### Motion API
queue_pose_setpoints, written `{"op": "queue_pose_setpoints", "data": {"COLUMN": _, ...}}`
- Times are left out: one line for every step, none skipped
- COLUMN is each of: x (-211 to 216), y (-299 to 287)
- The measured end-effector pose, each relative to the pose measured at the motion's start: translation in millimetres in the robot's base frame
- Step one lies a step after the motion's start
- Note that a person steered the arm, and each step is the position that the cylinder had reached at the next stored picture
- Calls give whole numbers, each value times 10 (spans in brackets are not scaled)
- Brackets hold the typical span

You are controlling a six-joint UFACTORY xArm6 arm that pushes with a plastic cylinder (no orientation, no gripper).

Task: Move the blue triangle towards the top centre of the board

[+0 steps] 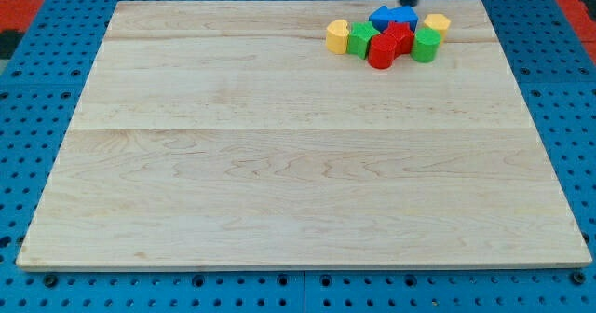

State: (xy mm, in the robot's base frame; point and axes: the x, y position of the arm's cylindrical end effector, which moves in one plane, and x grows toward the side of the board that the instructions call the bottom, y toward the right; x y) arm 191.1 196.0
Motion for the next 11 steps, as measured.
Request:
{"op": "queue_pose_setpoints", "data": {"x": 141, "y": 204}}
{"op": "queue_pose_setpoints", "data": {"x": 288, "y": -102}}
{"op": "queue_pose_setpoints", "data": {"x": 293, "y": -272}}
{"op": "queue_pose_setpoints", "data": {"x": 335, "y": -273}}
{"op": "queue_pose_setpoints", "data": {"x": 392, "y": -290}}
{"op": "queue_pose_setpoints", "data": {"x": 501, "y": -428}}
{"op": "queue_pose_setpoints", "data": {"x": 597, "y": -579}}
{"op": "queue_pose_setpoints", "data": {"x": 599, "y": -865}}
{"op": "queue_pose_setpoints", "data": {"x": 599, "y": -1280}}
{"op": "queue_pose_setpoints", "data": {"x": 680, "y": -1411}}
{"op": "queue_pose_setpoints", "data": {"x": 604, "y": -1363}}
